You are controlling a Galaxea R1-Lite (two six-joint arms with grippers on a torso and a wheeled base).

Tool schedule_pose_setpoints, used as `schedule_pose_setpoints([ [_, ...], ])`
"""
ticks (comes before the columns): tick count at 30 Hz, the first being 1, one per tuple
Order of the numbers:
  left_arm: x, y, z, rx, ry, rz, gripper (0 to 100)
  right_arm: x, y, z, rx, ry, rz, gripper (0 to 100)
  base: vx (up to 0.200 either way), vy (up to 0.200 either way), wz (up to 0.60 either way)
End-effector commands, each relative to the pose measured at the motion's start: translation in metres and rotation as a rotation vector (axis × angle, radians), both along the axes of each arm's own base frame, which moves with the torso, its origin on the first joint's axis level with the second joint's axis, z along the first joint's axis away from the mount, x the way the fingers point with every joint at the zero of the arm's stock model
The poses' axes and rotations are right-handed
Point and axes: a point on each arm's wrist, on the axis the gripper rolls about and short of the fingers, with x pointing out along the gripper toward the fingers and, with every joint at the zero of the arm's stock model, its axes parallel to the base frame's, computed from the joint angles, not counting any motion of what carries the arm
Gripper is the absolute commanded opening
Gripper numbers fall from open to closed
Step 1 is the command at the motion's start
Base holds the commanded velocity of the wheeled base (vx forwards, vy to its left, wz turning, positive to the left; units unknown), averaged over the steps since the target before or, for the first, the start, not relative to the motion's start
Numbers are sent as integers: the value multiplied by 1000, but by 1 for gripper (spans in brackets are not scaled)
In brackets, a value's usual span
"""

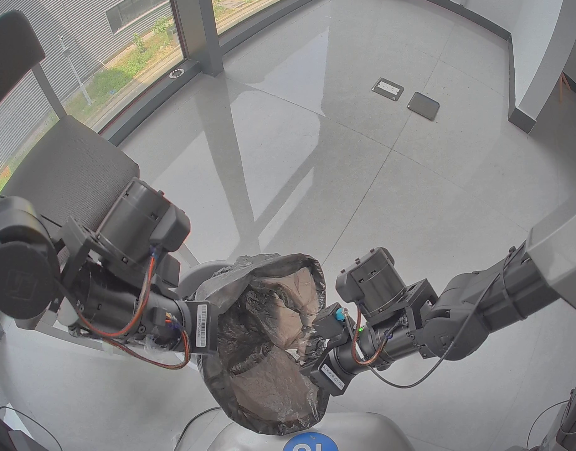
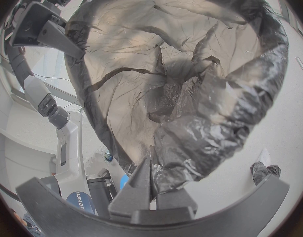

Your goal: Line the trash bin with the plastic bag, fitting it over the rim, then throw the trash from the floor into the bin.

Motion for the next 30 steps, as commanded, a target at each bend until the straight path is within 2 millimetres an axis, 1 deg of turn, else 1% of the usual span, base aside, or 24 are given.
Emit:
schedule_pose_setpoints([
  [1, 23, -2, -11, 26, 10, 36, 0, 9, -10, 11, 9, -11, -36, 0, 0, 0, 0],
  [4, 36, 2, -10, 41, -3, 58, 0, 17, -13, 15, 20, -25, -55, 0, 0, 0, 0],
  [7, 45, 13, -8, 105, -50, 53, 0, 27, -14, 19, 36, -43, -73, 0, 0, 0, 0],
  [10, 54, 28, -4, 211, -116, 50, 0, 38, -8, 17, 52, -50, -82, 0, 0, 0, 0],
  [13, 60, 39, 3, 252, -164, 41, 0, 49, -1, 19, 74, -65, -83, 0, 0, 0, 0],
  [16, 57, 40, 6, 272, -184, 9, 0, 58, 8, 20, 91, -84, -81, 0, 0, 0, 0],
  [20, 55, 40, 2, 356, -197, -36, 0, 66, 16, 19, 106, -95, -80, 0, 0, 0, 0],
  [25, 55, 41, 0, 452, -219, -88, 0, 67, 19, 20, 112, -99, -79, 0, 0, 0, 0],
  [27, 56, 45, 0, 524, -230, -117, 0, 67, 19, 20, 111, -98, -79, 0, 0, 0, 0],
  [30, 55, 47, -3, 581, -226, -159, 0, 67, 19, 21, 114, -101, -79, 0, 0, 0, 0],
])
